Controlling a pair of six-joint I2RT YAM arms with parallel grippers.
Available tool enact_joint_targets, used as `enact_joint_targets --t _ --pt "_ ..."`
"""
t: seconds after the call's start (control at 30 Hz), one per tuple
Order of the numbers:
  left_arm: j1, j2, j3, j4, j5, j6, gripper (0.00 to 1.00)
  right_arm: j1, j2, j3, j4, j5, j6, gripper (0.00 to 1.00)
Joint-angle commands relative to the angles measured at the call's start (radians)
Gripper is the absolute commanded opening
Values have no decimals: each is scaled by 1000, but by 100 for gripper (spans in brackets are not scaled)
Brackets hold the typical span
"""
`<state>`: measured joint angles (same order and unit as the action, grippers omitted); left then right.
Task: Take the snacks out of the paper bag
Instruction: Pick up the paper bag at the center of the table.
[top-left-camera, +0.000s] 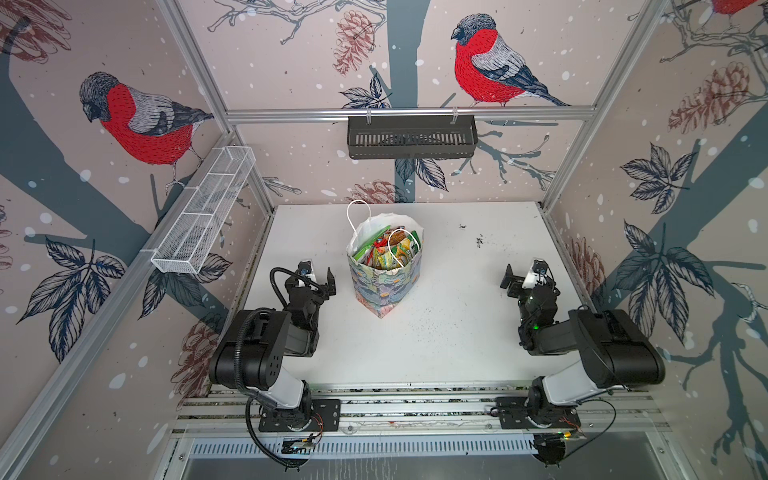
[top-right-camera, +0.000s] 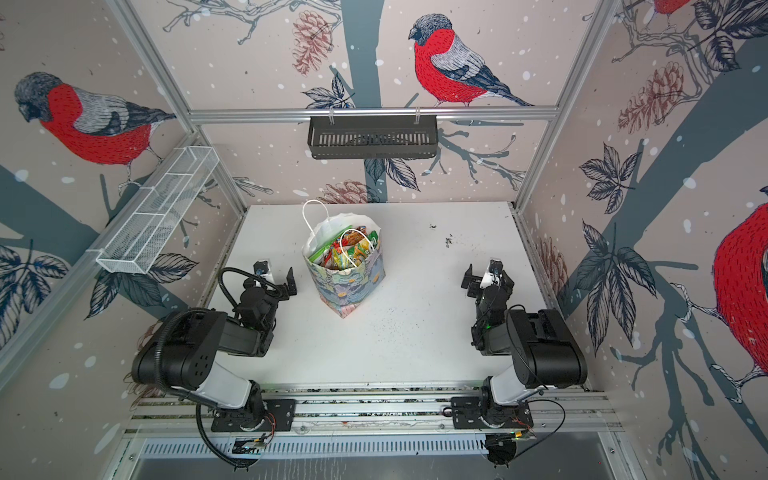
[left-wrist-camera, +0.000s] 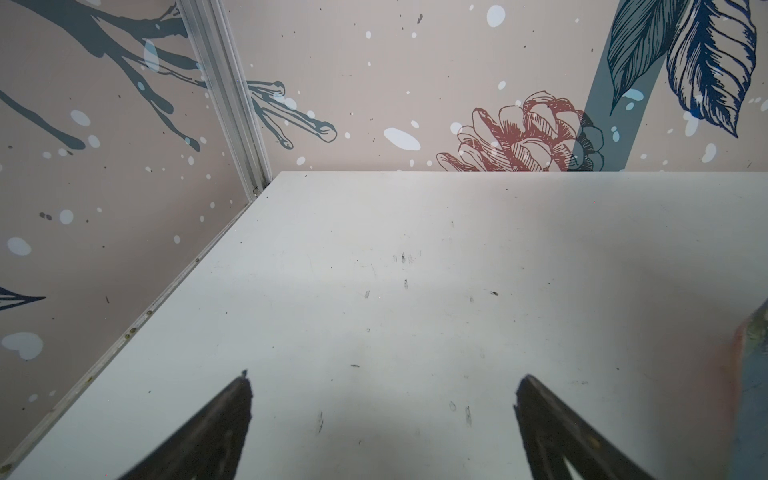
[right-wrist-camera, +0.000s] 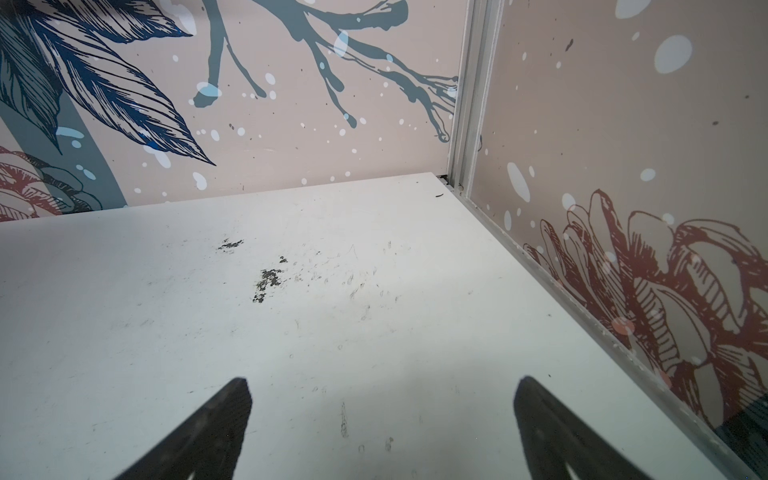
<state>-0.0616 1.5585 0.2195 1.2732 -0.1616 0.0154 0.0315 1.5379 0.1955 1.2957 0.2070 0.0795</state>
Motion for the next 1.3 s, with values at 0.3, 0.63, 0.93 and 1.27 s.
enact_joint_targets --t 0.3,0.63,0.93,1.27 --pt "13 -17 19 16 -2 -6 73 0 -4 0 39 -8 -4 99" --pt "-30 -351 104 -376 -111 -23 62 13 -179 107 -292 48 14 91" --pt "-83 -580 312 -834 -21 -142 39 117 -359 443 -979 -25 98 79" --pt "-96 -550 648 -1221 73 -178 46 311 -308 958 -1493 -272 189 57"
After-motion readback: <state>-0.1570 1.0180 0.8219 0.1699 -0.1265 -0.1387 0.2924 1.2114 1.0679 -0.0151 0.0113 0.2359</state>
